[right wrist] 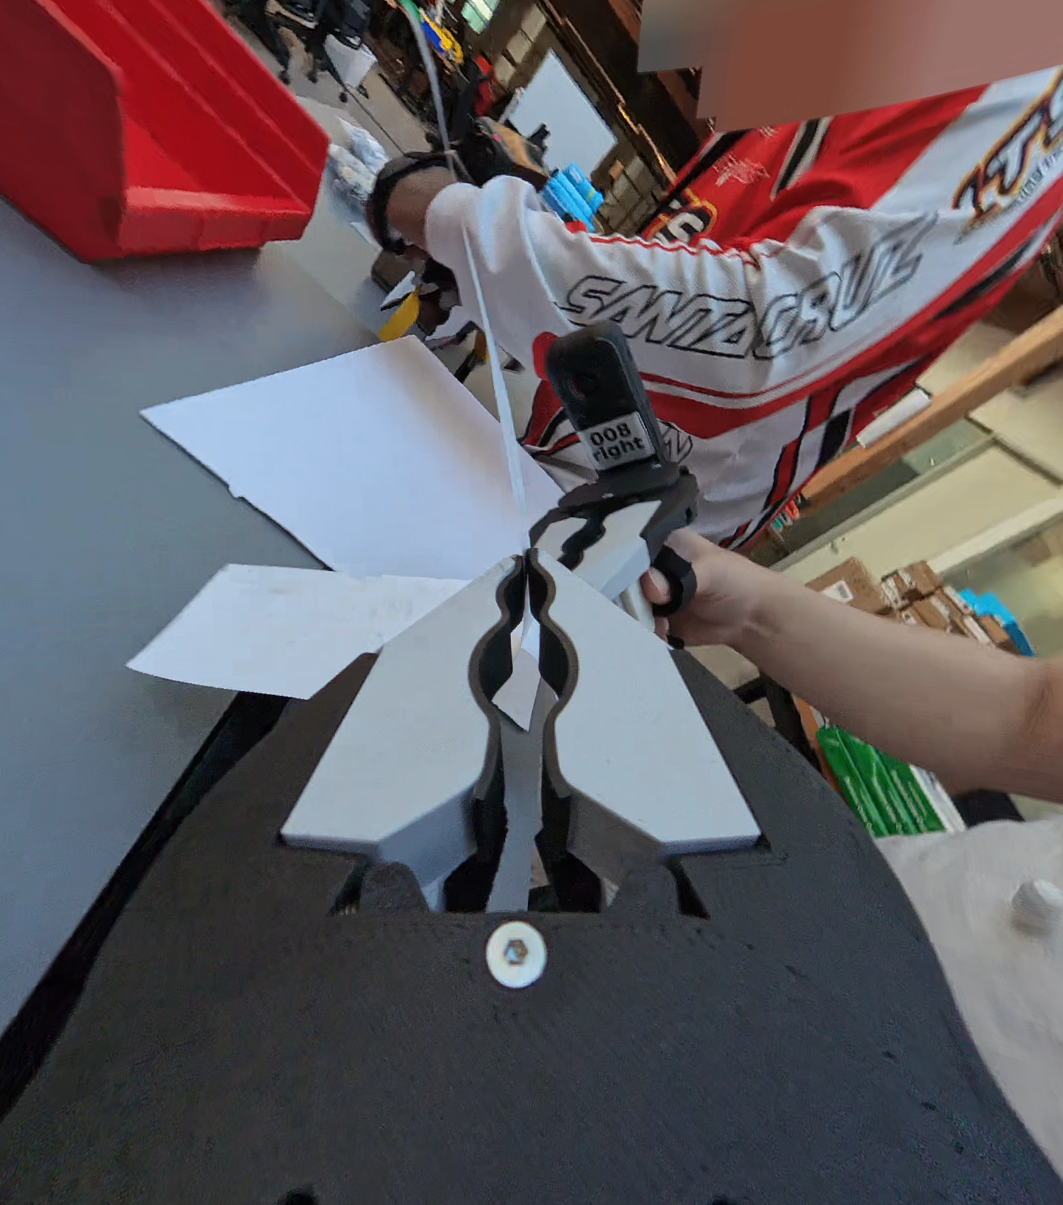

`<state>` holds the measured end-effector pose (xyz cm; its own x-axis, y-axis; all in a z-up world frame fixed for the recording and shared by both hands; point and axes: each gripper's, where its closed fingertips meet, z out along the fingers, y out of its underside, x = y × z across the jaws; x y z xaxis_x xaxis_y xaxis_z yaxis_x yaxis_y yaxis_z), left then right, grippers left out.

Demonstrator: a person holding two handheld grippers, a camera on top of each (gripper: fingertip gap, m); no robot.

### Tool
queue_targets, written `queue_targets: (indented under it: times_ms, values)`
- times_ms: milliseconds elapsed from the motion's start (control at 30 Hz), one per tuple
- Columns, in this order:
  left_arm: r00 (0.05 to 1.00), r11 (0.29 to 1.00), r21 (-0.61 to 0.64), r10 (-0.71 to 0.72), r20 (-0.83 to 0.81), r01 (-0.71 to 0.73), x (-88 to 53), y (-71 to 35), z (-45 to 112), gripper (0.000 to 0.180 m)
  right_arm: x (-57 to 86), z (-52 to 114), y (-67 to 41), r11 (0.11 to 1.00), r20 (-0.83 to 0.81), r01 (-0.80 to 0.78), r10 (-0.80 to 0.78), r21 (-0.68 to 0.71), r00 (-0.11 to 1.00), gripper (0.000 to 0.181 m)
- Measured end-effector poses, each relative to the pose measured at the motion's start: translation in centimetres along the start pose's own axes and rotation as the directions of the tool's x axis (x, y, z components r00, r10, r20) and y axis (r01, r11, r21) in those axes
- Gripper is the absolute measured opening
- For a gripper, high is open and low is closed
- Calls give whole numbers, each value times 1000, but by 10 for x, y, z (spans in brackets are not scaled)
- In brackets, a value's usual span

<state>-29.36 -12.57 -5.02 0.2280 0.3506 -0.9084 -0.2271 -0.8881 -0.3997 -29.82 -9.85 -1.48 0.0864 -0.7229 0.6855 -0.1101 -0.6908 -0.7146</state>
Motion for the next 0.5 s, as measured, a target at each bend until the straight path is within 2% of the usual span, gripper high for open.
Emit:
queue_targets:
  times_ms: [200,300,367,500]
  values:
    - [990,995,16,101,-97,-100,28,17,-3,11,-34,14,30,980,103,198,-195,-15,975,0]
    - [973,980,-26,191,-129,-196,41,32,-2,25,-40,22,47,963,107,259,-251,-68,962,0]
    - [962,972,-50,221,-158,-231,47,38,-3,27,-42,25,54,950,98,303,-295,-80,950,0]
    - [956,974,-136,140,-258,-179,51,48,-13,33,-50,29,65,926,111,361,-349,-109,930,0]
